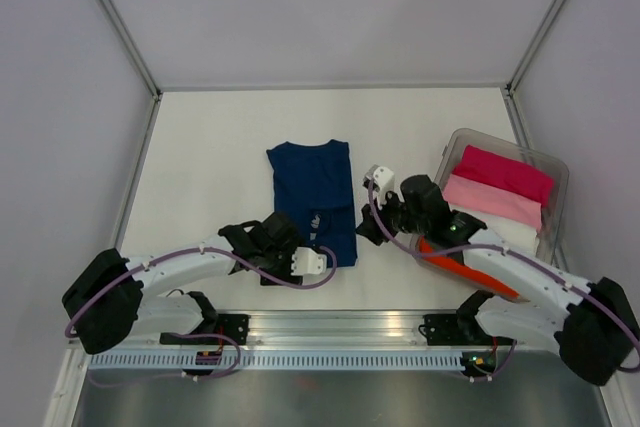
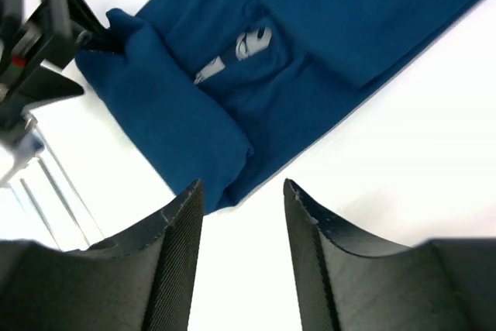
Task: Roll the t-shirts
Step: Roll the tshirt
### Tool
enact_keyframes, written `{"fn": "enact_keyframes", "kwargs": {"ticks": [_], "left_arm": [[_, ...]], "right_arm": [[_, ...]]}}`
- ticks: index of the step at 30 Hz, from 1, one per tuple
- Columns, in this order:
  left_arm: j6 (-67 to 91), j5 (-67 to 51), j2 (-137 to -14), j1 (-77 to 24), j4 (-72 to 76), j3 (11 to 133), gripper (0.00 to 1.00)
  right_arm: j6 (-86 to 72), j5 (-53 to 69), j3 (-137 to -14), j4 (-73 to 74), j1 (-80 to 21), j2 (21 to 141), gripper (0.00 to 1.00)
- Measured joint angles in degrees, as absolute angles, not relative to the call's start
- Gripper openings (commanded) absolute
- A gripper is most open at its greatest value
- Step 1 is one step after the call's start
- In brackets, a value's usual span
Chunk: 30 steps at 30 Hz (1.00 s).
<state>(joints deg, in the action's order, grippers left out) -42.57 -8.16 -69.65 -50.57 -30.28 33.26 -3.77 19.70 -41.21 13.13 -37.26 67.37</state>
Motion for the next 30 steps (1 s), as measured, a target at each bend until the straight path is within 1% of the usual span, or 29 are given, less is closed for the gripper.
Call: {"fn": "enact_keyframes", "kwargs": {"ticks": [3, 5, 8, 11, 15, 24, 25, 27, 28, 30], "left_arm": [[-42.41, -8.29, -69.65, -49.56, -29.06, 32.49, 0.68], [-42.39, -8.93, -69.58, -48.53, -28.67, 32.27, 0.68], [-42.39, -9.91, -68.88, -46.92, -28.56, 32.12, 0.69], [-42.41, -11.11, -67.37, -46.13, -28.6, 31.79, 0.69], [-42.44, -12.32, -66.89, -46.02, -28.58, 31.75, 0.69], [-42.44, -12.62, -67.35, -45.98, -28.56, 31.75, 0.69], [-42.44, -12.62, -67.35, -45.98, -28.58, 31.75, 0.69], [-42.41, -12.64, -67.35, -45.95, -28.58, 31.75, 0.69], [-42.39, -12.67, -67.35, -45.82, -28.56, 31.75, 0.69], [-42.22, -12.86, -67.33, -45.6, -28.53, 31.75, 0.7]], "right_arm": [[4.38, 14.98, -33.41, 6.59, -42.3, 57.39, 0.56], [10.72, 11.31, -29.45, 4.29, -47.94, 54.24, 0.59], [21.87, 6.81, -24.97, 2.24, -57.36, 52.58, 0.61], [31.09, 1.69, -24.05, 1.26, -63.26, 55.18, 0.61], [38.5, -3.38, -24.05, -2.59, -67.31, 61.69, 0.62], [43.11, -8.12, -24.08, -8.51, -69.65, 72.75, 0.63], [43.07, -8.86, -24.08, -9.21, -69.65, 73.71, 0.62], [42.68, -10.11, -24.08, -10.28, -69.65, 75.48, 0.51], [42.39, -10.79, -24.08, -10.83, -69.65, 76.49, 0.35], [41.21, -12.23, -24.08, -11.68, -69.89, 78.65, 0.23]]}}
